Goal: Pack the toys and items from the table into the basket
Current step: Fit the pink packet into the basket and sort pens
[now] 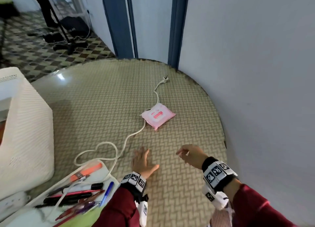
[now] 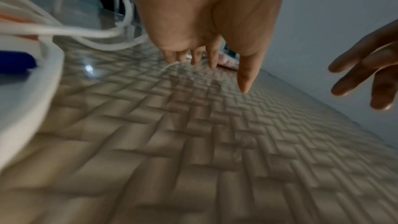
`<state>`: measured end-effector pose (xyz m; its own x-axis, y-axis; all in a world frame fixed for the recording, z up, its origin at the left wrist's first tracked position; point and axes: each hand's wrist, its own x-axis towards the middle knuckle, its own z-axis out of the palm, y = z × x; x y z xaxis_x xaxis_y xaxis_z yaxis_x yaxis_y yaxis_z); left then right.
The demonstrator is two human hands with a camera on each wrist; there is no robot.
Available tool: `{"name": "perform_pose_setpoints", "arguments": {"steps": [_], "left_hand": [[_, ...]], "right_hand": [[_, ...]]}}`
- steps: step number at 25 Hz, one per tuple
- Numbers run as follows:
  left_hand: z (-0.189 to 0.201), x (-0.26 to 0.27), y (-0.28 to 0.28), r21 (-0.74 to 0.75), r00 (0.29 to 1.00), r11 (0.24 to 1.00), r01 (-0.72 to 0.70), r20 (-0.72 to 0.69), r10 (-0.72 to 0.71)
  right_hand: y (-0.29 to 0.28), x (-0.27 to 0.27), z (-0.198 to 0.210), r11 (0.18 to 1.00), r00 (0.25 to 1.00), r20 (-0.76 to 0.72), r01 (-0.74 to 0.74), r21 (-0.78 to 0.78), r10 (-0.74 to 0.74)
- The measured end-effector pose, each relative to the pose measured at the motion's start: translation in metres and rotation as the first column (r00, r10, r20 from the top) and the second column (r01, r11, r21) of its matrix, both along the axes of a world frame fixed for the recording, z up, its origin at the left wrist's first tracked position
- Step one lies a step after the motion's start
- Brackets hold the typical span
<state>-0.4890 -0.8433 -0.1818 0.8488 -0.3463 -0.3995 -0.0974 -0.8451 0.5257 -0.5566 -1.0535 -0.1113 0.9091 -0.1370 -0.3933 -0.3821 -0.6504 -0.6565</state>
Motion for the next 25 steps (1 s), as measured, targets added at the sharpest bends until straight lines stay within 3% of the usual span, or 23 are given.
{"name": "perform_pose_setpoints", "arguments": {"steps": [10,14,18,21,25], "left_hand": [[-0.017,-0.006,-0.005,0.133,0.995,0.988,0.074,-0.079,-0.063],[-0.013,-0.006,-0.007,0.160,0.994,0.984,0.077,-0.094,-0.062],[-0.010,-0.007,-0.007,0.159,0.992,0.984,0.074,-0.114,-0.056],[-0.008,-0.006,-0.008,0.171,0.992,0.982,0.074,-0.116,-0.054],[-0.008,-0.007,-0.009,0.184,0.990,0.980,0.074,-0.129,-0.051]], "right_hand": [[-0.038,0.174,-0.016,0.960,0.952,0.143,-0.253,-0.121,0.269],[-0.034,0.233,-0.020,0.827,0.872,0.049,-0.444,-0.344,0.488],[-0.029,0.247,-0.030,0.667,0.772,-0.148,-0.614,-0.422,0.618],[-0.026,0.239,-0.035,0.614,0.791,-0.149,-0.565,-0.551,0.593],[-0.023,0.228,-0.038,0.619,0.827,-0.148,-0.512,-0.596,0.542]]}}
